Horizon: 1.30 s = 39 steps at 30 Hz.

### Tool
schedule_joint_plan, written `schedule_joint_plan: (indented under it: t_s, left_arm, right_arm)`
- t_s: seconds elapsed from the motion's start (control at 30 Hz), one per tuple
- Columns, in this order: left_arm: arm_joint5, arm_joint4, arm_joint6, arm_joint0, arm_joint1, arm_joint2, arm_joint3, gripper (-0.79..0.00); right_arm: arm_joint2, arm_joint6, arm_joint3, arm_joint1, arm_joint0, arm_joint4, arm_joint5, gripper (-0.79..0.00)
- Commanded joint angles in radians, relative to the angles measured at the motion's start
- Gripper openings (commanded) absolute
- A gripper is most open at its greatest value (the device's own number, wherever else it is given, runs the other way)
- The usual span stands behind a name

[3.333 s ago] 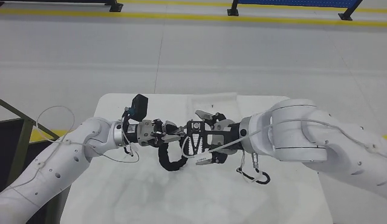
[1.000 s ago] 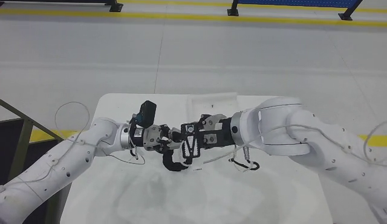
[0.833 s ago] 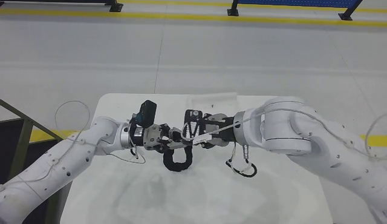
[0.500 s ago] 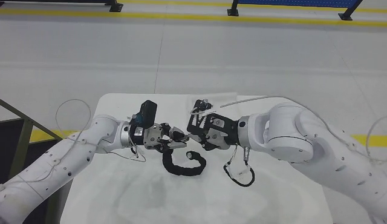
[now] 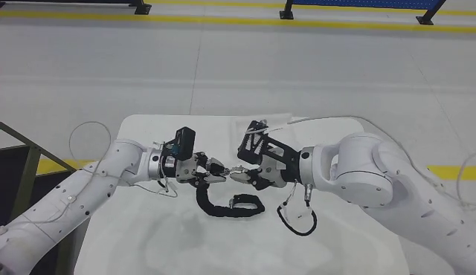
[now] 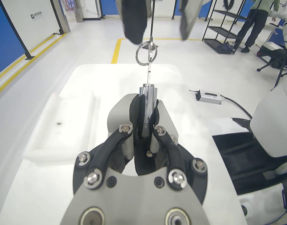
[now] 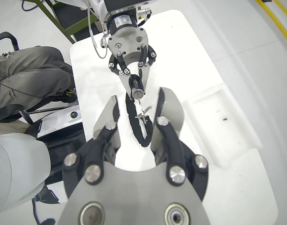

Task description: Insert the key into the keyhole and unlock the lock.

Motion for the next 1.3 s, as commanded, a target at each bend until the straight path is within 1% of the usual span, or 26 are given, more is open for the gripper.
schedule_joint_plan:
  t_s: [0.0, 0.1, 0.27, 0.4, 0.53, 0.57, 0.6, 0.63, 0.67, 0.7, 0.87, 0.97, 1.03, 1.17, 1.27]
  left_arm:
    - [0.002, 0.007, -0.031, 0.005, -0.001, -0.011, 0.026, -0.785]
    - [0.012, 0.021, -0.075, 0.021, -0.005, -0.021, 0.048, -0.785]
    - [0.033, 0.037, -0.123, 0.052, -0.019, -0.031, 0.098, -0.785]
    - [0.054, 0.079, -0.162, 0.066, -0.038, -0.031, 0.132, -0.785]
    - [0.046, 0.124, -0.162, 0.079, -0.061, -0.026, 0.162, -0.785]
    - [0.044, 0.135, -0.163, 0.081, -0.067, -0.024, 0.173, -0.705]
    - [0.042, 0.149, -0.168, 0.082, -0.073, -0.022, 0.185, -0.542]
    - [0.038, 0.157, -0.168, 0.083, -0.079, -0.021, 0.194, -0.416]
    - [0.029, 0.161, -0.166, 0.084, -0.085, -0.021, 0.206, -0.08]
    - [0.017, 0.164, -0.168, 0.084, -0.091, -0.02, 0.22, 0.0]
    - [0.0, 0.177, -0.146, 0.068, -0.121, -0.027, 0.255, 0.0]
    - [0.0, 0.188, -0.125, 0.031, -0.132, -0.027, 0.24, 0.0]
    - [0.0, 0.19, -0.109, -0.008, -0.133, -0.024, 0.217, 0.0]
    - [0.0, 0.181, -0.101, -0.121, -0.124, -0.014, 0.203, 0.0]
    - [0.0, 0.127, -0.08, -0.207, -0.12, 0.02, 0.204, 0.0]
  right_arm:
    - [0.014, 0.0, 0.002, 0.002, -0.01, 0.003, -0.009, 0.0]
    - [0.034, -0.001, 0.011, 0.005, -0.027, 0.004, -0.033, 0.0]
    - [0.049, -0.011, 0.052, 0.006, -0.048, -0.008, -0.113, 0.0]
    - [0.053, -0.026, 0.079, 0.004, -0.057, -0.016, -0.161, 0.0]
    - [0.058, -0.041, 0.111, 0.0, -0.063, -0.019, -0.193, 0.0]
    - [0.061, -0.047, 0.119, 0.0, -0.063, -0.017, -0.2, 0.0]
    - [0.064, -0.053, 0.127, -0.001, -0.064, -0.016, -0.208, 0.0]
    - [0.066, -0.056, 0.133, -0.002, -0.064, -0.017, -0.216, 0.0]
    - [0.069, -0.06, 0.139, -0.003, -0.064, -0.017, -0.225, 0.0]
    - [0.073, -0.065, 0.147, -0.003, -0.062, -0.017, -0.236, 0.0]
    - [0.078, -0.099, 0.199, -0.011, -0.036, -0.047, -0.335, 0.0]
    - [0.067, -0.133, 0.257, -0.021, -0.008, -0.061, -0.412, 0.0]
    - [0.06, -0.16, 0.312, -0.029, 0.015, -0.058, -0.452, 0.0]
    - [0.062, -0.237, 0.419, -0.046, 0.072, -0.041, -0.545, 0.0]
    - [0.058, -0.27, 0.491, -0.058, 0.118, -0.041, -0.611, 0.0]
